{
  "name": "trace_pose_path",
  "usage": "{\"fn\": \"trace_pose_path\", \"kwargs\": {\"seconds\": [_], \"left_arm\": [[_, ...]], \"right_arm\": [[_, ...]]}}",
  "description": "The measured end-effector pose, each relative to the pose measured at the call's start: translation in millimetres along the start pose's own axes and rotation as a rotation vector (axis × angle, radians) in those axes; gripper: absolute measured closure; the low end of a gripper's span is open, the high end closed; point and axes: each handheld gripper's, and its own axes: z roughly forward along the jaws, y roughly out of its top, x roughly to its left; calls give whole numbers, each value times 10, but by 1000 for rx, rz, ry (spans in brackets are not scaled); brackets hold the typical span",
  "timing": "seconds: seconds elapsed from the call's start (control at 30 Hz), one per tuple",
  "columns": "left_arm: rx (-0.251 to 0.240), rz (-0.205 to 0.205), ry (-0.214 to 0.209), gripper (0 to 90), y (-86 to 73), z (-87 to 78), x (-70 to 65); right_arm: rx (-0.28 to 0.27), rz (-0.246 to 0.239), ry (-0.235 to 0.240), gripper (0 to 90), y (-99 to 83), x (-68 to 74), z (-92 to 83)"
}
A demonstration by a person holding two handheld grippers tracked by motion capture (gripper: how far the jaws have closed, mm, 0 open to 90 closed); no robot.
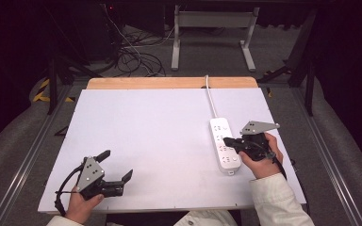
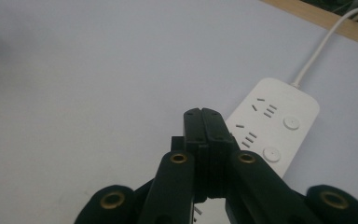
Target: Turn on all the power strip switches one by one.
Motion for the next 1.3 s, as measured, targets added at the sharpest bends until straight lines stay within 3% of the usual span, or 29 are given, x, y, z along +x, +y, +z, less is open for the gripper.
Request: {"fn": "trace_pose_path", "kwargs": {"seconds": [0.07,0.37,0.47,0.5,0.53,0.77,0.87,1.07,1.3], "left_arm": [[0,0,0,47,0,0,0],[2,5,-1,47,1,2,3],[4,10,3,47,1,5,6],[4,10,3,47,1,5,6],[5,3,0,47,0,8,3],[8,6,0,47,0,9,5],[7,8,2,47,0,9,6],[10,7,2,47,-1,10,5],[9,8,3,47,-1,8,7]], "right_arm": [[40,-7,-37,900,23,-12,19],[64,17,-34,900,21,-52,42],[133,44,-54,900,10,-88,78],[133,44,-54,900,10,-88,78],[184,75,-72,900,-1,-115,110],[280,115,-98,900,-56,-194,168],[297,126,-93,900,-70,-208,180],[390,120,-76,900,-91,-178,235],[442,112,-62,900,-97,-142,252]]}}
